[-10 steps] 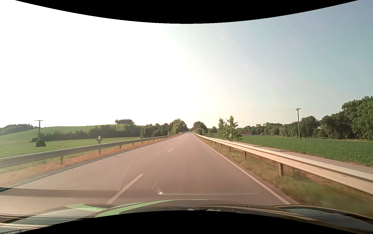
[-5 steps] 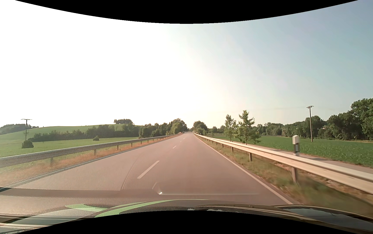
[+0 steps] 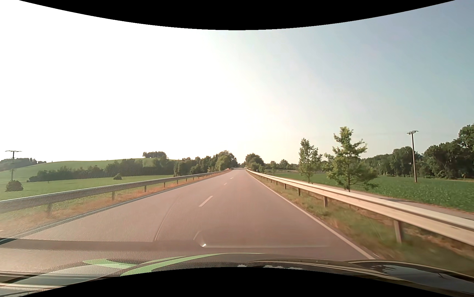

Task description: Follow the waypoints while adhering to traffic rules and regulations

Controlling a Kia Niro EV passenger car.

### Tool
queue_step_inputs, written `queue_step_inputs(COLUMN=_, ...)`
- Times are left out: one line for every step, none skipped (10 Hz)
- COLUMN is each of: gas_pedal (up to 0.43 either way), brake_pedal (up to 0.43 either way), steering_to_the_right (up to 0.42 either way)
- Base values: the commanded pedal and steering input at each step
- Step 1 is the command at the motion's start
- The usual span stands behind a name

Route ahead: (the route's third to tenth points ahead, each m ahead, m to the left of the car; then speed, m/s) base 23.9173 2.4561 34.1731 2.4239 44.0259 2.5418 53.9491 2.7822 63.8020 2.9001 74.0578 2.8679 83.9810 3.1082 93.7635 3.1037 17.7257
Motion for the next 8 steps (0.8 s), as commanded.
queue_step_inputs(gas_pedal=0.177, brake_pedal=0.0, steering_to_the_right=0.001)
queue_step_inputs(gas_pedal=0.177, brake_pedal=0.0, steering_to_the_right=0.001)
queue_step_inputs(gas_pedal=0.177, brake_pedal=0.0, steering_to_the_right=0.001)
queue_step_inputs(gas_pedal=0.177, brake_pedal=0.0, steering_to_the_right=0.0)
queue_step_inputs(gas_pedal=0.177, brake_pedal=0.0, steering_to_the_right=0.0)
queue_step_inputs(gas_pedal=0.177, brake_pedal=0.0, steering_to_the_right=0.0)
queue_step_inputs(gas_pedal=0.177, brake_pedal=0.0, steering_to_the_right=0.0)
queue_step_inputs(gas_pedal=0.177, brake_pedal=0.0, steering_to_the_right=-0.001)
